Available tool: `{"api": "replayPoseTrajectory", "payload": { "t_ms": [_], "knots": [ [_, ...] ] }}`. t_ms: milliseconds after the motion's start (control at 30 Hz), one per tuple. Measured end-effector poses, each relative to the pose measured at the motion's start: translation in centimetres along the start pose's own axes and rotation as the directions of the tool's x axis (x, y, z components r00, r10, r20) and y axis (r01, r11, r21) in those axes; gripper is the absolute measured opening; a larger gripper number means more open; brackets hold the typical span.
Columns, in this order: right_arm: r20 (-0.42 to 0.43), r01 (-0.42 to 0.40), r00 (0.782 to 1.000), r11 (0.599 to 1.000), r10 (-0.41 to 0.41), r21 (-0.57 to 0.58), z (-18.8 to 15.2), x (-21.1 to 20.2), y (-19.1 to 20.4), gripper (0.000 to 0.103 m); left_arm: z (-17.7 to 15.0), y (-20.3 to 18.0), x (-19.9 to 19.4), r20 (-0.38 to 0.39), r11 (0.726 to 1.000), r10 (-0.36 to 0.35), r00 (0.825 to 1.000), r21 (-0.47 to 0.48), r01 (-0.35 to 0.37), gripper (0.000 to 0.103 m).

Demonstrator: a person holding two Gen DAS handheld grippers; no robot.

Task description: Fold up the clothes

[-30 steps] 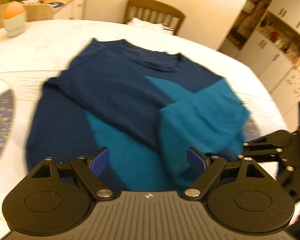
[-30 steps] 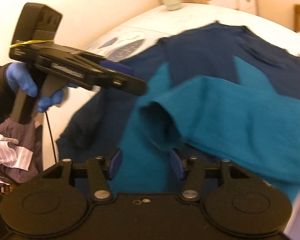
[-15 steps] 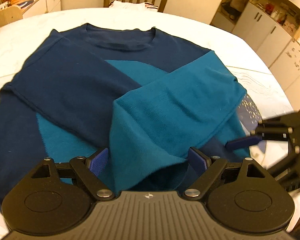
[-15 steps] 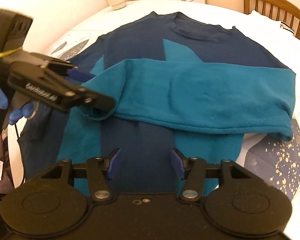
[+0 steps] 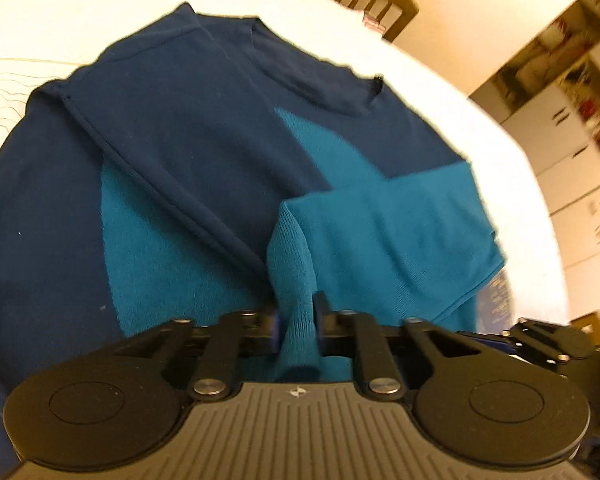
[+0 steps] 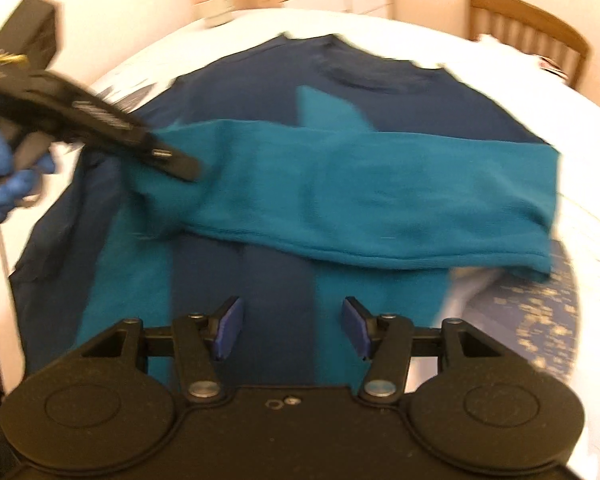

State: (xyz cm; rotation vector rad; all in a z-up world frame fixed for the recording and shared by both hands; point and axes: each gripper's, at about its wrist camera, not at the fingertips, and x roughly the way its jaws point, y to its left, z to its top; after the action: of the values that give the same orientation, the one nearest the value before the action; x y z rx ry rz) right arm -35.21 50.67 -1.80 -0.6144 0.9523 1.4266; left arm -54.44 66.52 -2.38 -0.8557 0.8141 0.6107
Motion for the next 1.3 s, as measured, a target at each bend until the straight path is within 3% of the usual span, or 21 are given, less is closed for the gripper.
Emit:
{"api": "replayPoseTrajectory", "payload": {
  "t_ms": [233, 400, 467, 700, 867, 1000, 1200, 1267, 1300],
  "knots": [
    [0.036, 0.164, 0.985, 0.974, -0.172, 0.155, 0.1, -0.4, -5.0, 0.103, 3.5, 0.7, -4.8, 0.156, 0.993, -0.094, 0.983, -0.056, 0.104, 0.005],
    [0.057, 0.211, 0.972, 0.955, -0.227, 0.207, 0.9, 0.4, -6.5, 0.103, 5.8, 1.8, -8.2, 0.265, 0.995, -0.053, 0.963, -0.067, 0.074, 0.005],
    [0.062, 0.221, 0.969, 0.953, -0.238, 0.206, 1.0, 0.7, -6.7, 0.103, 5.9, 3.2, -9.1, 0.284, 0.996, -0.001, 0.959, -0.087, 0.027, 0.005],
    [0.093, 0.257, 0.957, 0.952, -0.275, 0.166, 2.1, 2.0, -6.7, 0.103, 4.6, 10.0, -8.9, 0.238, 0.965, 0.136, 0.962, -0.251, -0.074, 0.005],
    [0.097, 0.26, 0.954, 0.942, -0.285, 0.214, 2.9, 2.1, -7.0, 0.103, 3.6, 13.1, -8.3, 0.22, 0.936, 0.2, 0.955, -0.332, -0.12, 0.005],
    [0.104, 0.232, 0.958, 0.938, -0.266, 0.258, 3.0, 1.5, -8.2, 0.103, 3.6, 13.8, -7.6, 0.192, 0.932, 0.202, 0.96, -0.337, -0.129, 0.005],
    [0.107, 0.219, 0.964, 0.953, -0.245, 0.209, 2.8, 1.2, -7.9, 0.103, 3.4, 13.2, -6.6, 0.167, 0.955, 0.109, 0.98, -0.291, -0.056, 0.006],
    [0.107, 0.22, 0.963, 0.953, -0.246, 0.21, 2.8, 1.2, -7.9, 0.103, 3.5, 13.2, -6.4, 0.156, 0.96, 0.095, 0.983, -0.276, -0.049, 0.01],
    [0.106, 0.218, 0.964, 0.952, -0.244, 0.213, 2.8, 1.1, -8.0, 0.103, 3.6, 13.2, -6.3, 0.151, 0.962, 0.088, 0.985, -0.269, -0.045, 0.019]
  ]
}}
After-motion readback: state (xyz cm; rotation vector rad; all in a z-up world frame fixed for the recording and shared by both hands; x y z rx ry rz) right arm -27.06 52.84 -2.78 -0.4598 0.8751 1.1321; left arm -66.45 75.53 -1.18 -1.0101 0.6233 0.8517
